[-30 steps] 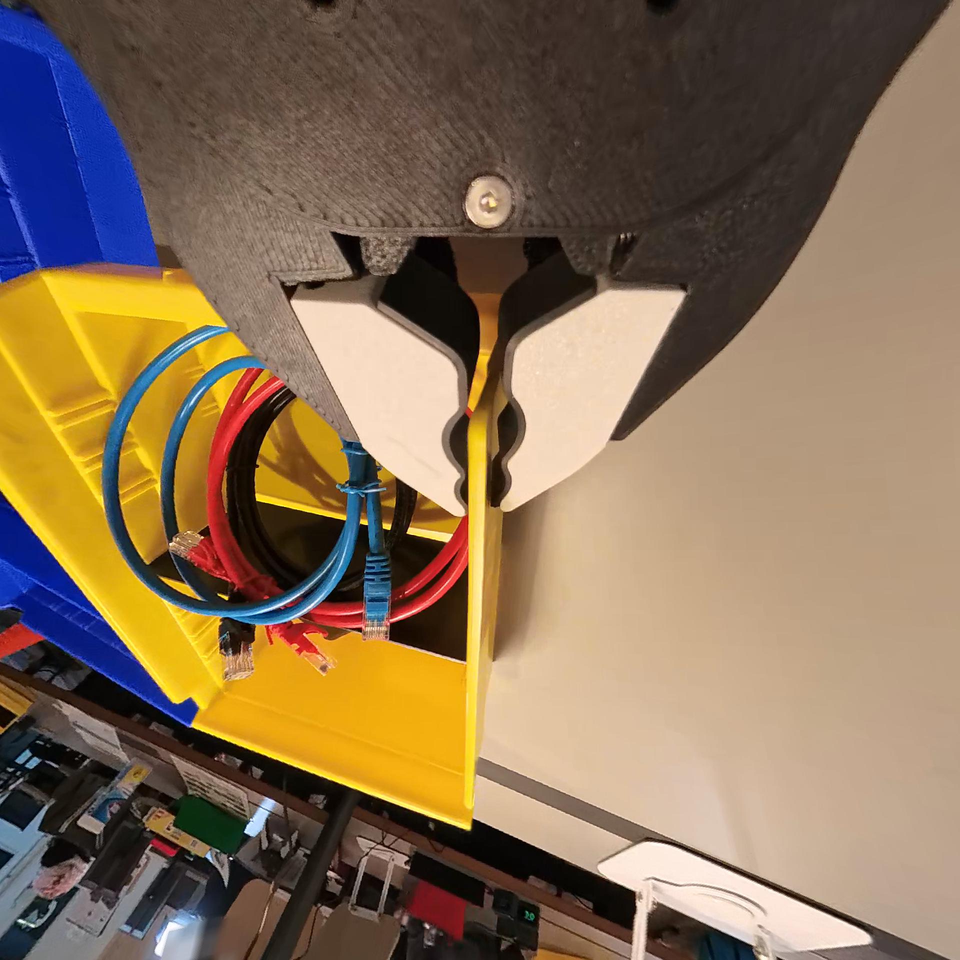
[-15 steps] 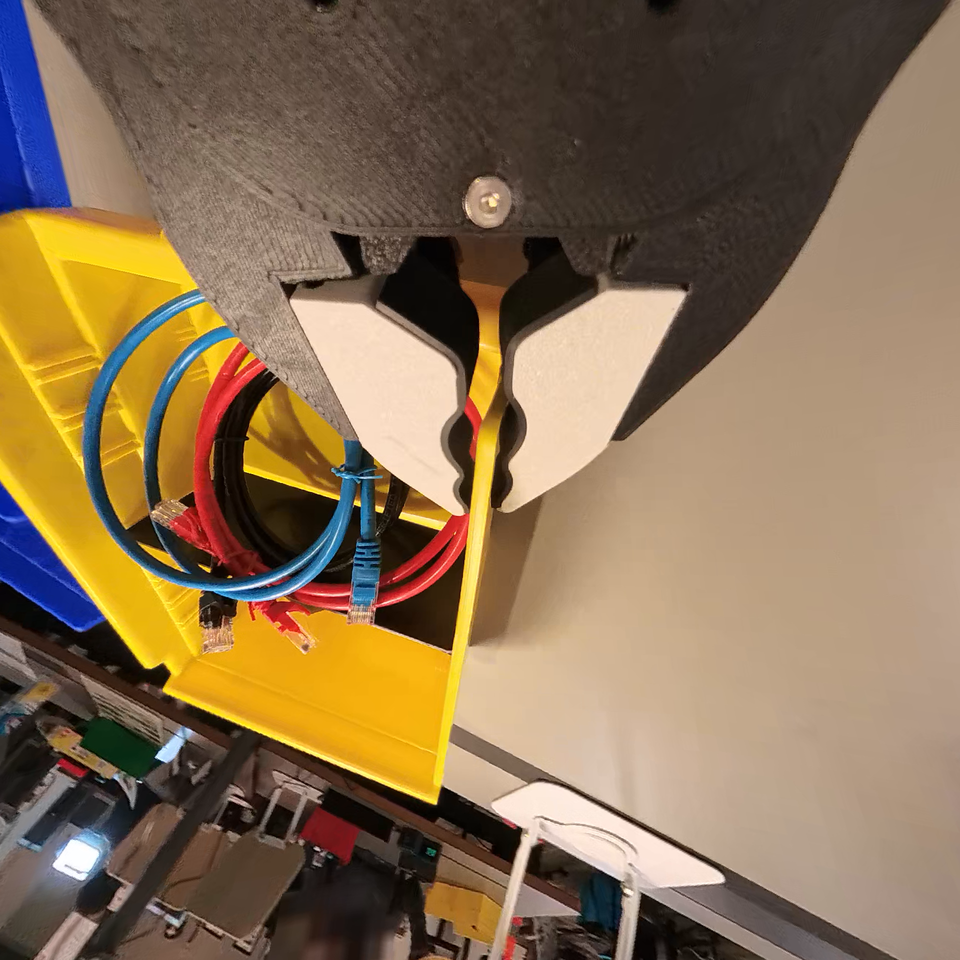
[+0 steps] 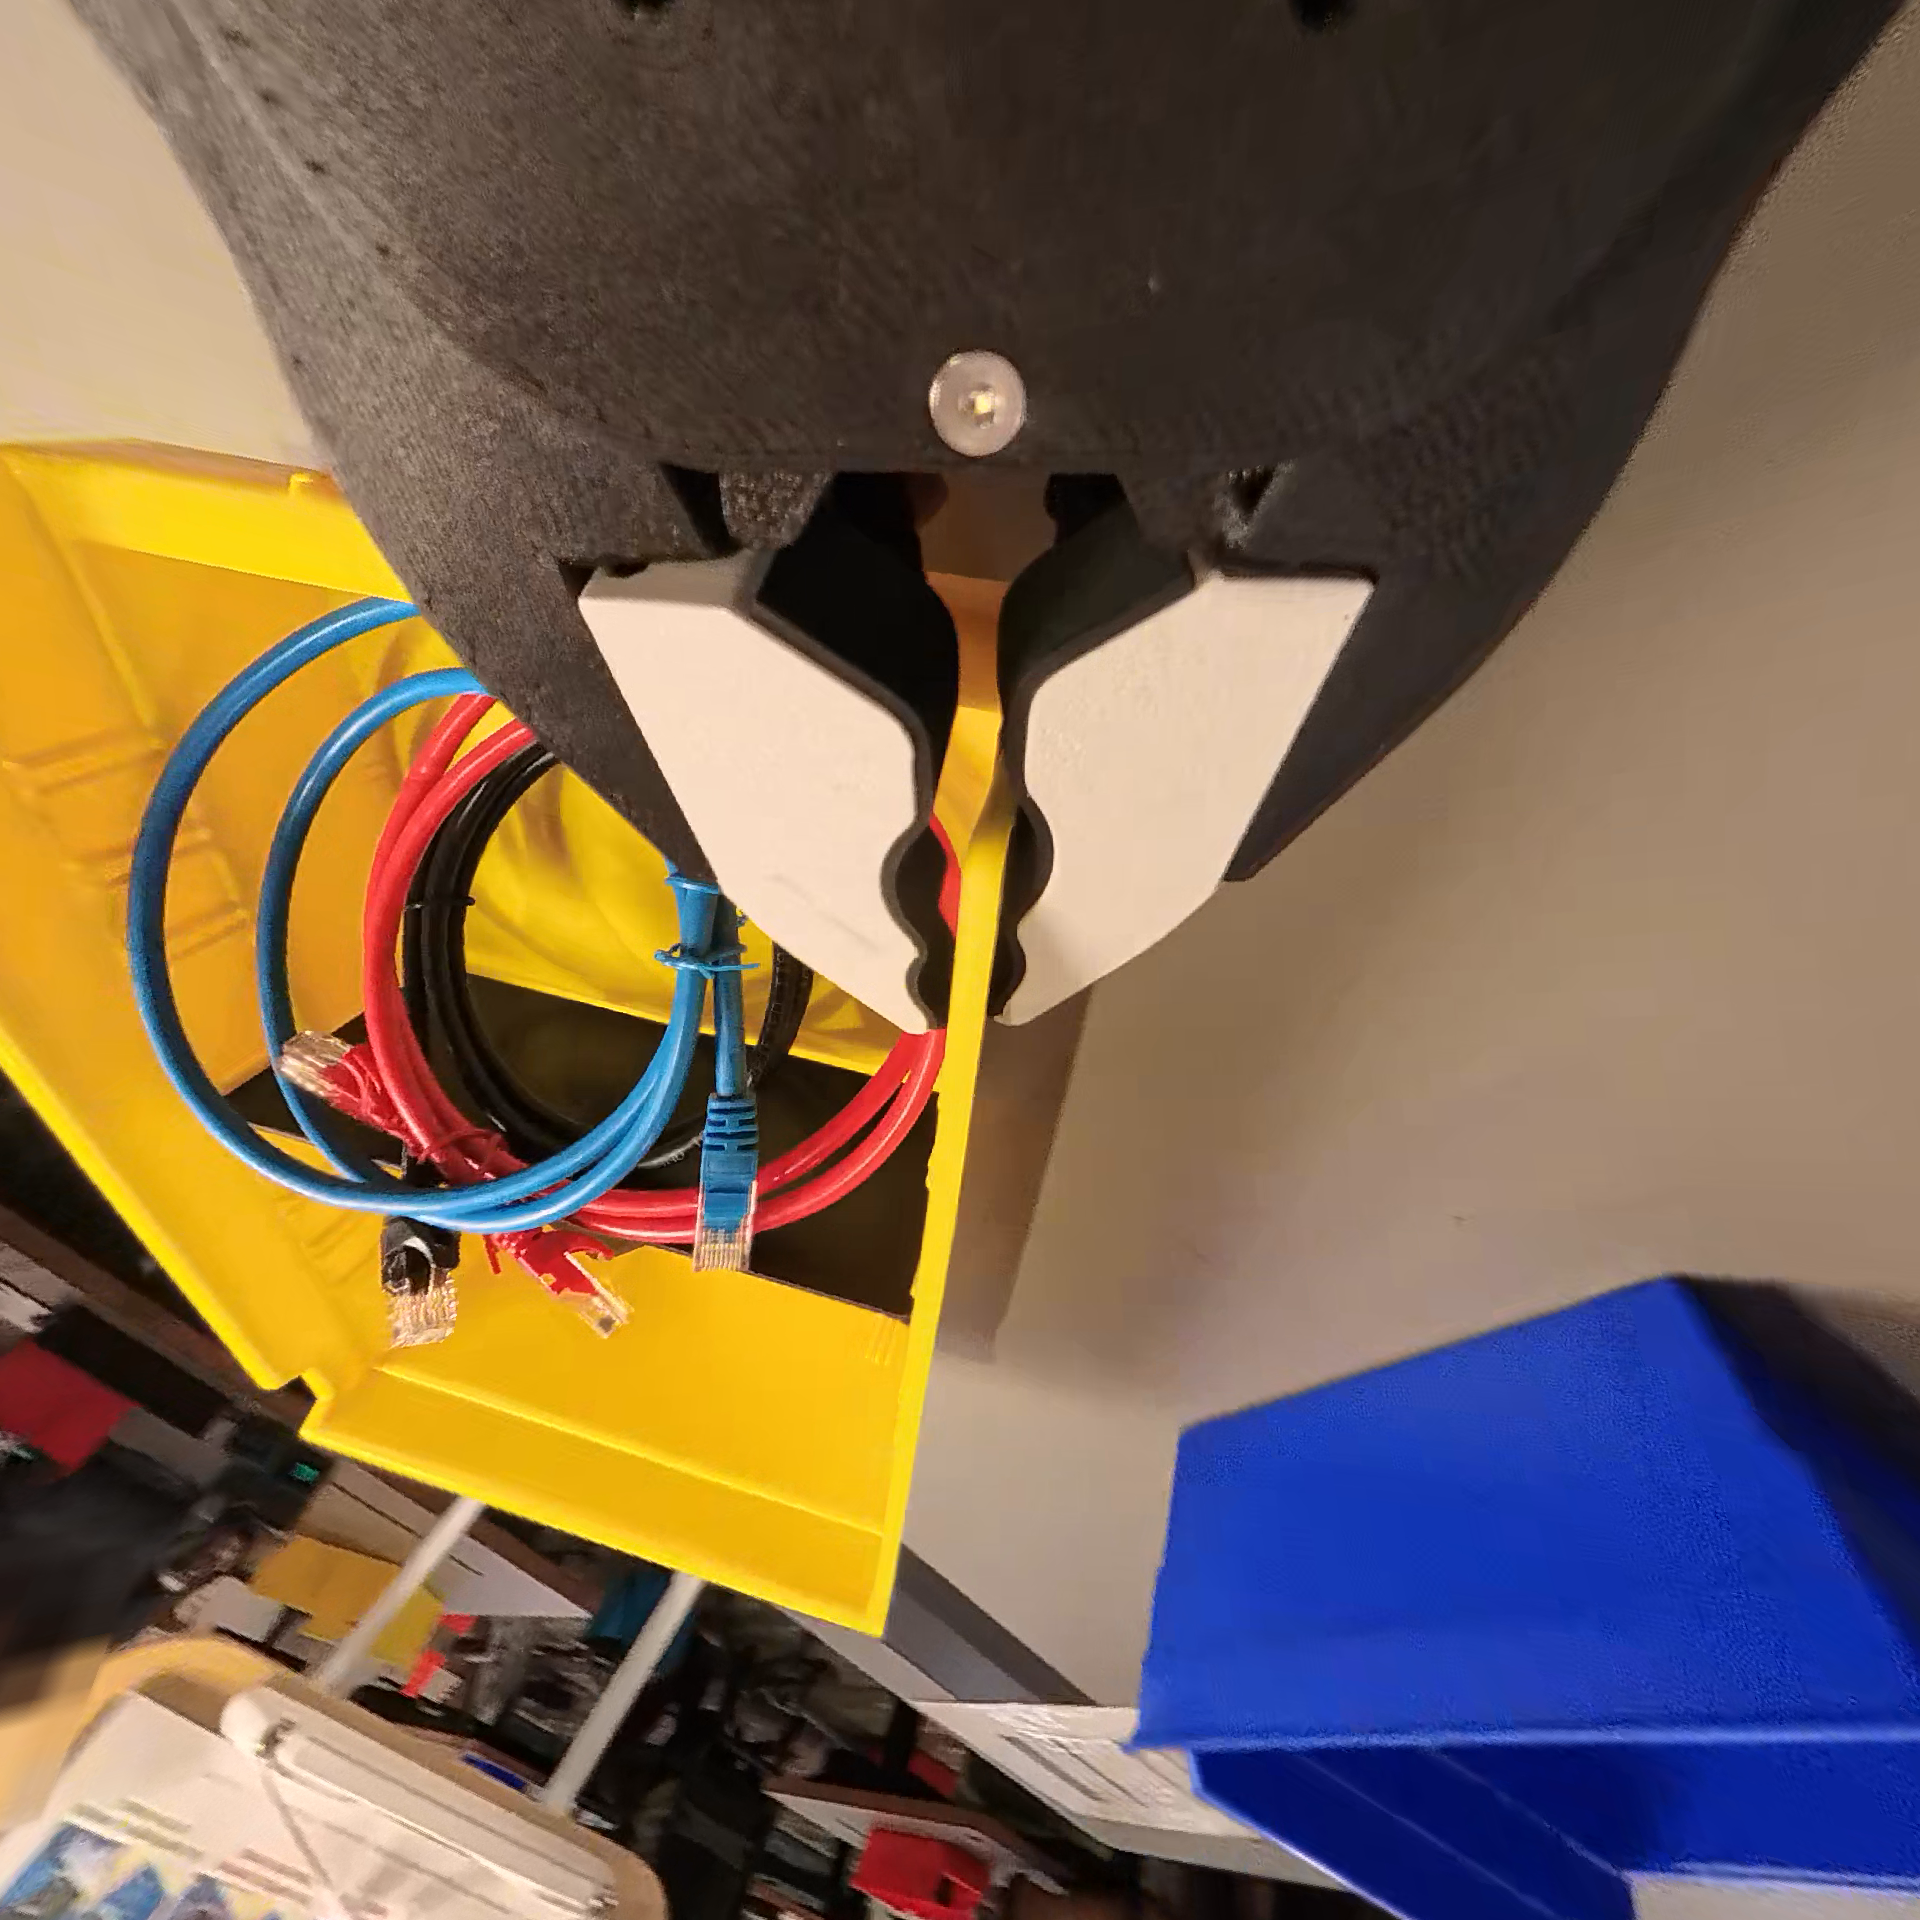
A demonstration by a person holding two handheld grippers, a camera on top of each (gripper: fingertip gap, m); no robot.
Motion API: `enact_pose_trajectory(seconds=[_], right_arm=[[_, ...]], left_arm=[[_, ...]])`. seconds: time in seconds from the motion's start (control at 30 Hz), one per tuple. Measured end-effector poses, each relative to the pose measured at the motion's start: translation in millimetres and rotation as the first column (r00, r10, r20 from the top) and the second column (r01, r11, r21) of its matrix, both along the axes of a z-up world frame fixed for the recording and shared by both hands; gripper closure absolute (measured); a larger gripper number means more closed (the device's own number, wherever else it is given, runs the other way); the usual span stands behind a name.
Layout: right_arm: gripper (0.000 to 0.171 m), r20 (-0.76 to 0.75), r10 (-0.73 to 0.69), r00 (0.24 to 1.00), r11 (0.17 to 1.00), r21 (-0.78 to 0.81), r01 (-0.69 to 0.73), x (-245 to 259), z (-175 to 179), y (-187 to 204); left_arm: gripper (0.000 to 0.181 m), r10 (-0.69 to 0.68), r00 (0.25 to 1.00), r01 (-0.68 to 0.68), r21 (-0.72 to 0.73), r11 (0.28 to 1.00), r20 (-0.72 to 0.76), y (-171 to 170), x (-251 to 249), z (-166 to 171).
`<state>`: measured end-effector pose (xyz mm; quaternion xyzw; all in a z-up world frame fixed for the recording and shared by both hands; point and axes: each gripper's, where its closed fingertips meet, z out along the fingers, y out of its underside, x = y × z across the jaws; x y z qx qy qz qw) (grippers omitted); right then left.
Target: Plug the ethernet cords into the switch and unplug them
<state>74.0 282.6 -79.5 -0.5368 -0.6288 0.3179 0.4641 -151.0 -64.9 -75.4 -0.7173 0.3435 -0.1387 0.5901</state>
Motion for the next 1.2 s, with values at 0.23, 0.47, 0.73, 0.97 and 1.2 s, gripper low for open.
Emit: enact_pose_trajectory(seconds=[0.23, 0.47, 0.73, 0.97, 1.2], right_arm=[[0.164, 0.004, 0.227, 0.974, 0.974, -0.019, -0.227, -50, 0, -20], [0.165, 0.003, 0.412, 0.911, 0.911, -0.032, -0.411, -99, 0, -46], [0.165, -0.003, 0.527, 0.850, 0.850, -0.024, -0.527, -153, 0, -74], [0.165, -0.007, 0.557, 0.831, 0.830, -0.014, -0.557, -173, 0, -91], [0.146, -0.176, 0.478, 0.861, 0.866, -0.071, -0.495, -151, 48, -63]], left_arm=[[0.178, -0.217, 0.973, 0.221, -0.056, 0.974, 0.073, -22, 42, 2], [0.178, -0.309, 0.948, 0.313, -0.046, 0.949, 0.077, -20, 86, 3], [0.178, -0.360, 0.930, 0.363, -0.027, 0.932, 0.071, -9, 129, 3], [0.178, -0.365, 0.929, 0.367, -0.019, 0.930, 0.065, 1, 144, 3], [0.149, -0.388, 0.877, 0.372, 0.113, 0.921, 0.282, -14, 129, 48]])
